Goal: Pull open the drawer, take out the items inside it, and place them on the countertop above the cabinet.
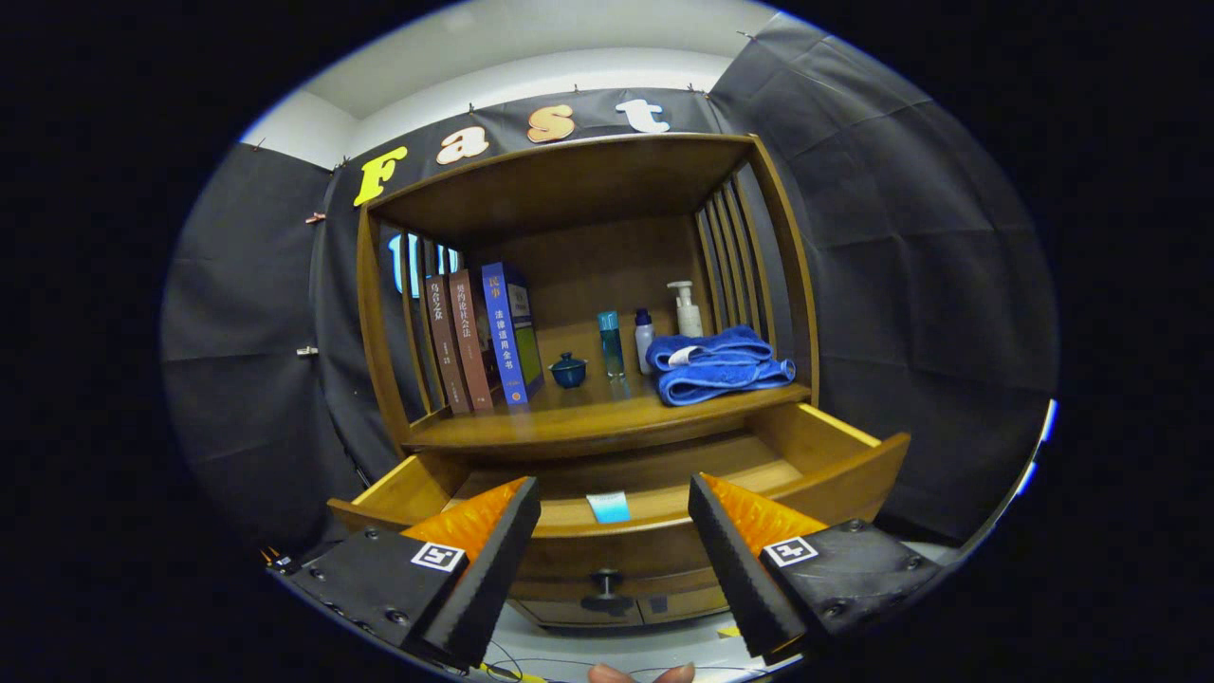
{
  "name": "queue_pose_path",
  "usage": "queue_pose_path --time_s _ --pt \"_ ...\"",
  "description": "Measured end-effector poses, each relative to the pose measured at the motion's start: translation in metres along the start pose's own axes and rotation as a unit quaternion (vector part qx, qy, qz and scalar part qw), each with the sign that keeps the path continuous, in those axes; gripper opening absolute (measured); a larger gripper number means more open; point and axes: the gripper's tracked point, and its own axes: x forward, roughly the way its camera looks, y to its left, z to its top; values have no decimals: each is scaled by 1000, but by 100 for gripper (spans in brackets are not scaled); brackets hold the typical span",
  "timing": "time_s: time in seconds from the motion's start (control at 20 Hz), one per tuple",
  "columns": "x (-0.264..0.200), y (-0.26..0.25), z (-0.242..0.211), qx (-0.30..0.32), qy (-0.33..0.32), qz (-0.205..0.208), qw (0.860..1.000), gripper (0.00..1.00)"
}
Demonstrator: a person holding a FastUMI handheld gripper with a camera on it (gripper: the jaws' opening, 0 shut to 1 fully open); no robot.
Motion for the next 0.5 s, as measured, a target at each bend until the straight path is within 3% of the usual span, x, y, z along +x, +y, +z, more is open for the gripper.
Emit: queue_pose_path --time_s 0.1,0.3,0.5 --pt "12 -4 8 6 27 -8 1000 99" --pt "46 8 18 24 104 16 994 99" --pt "81 12 -1 40 216 12 975 99"
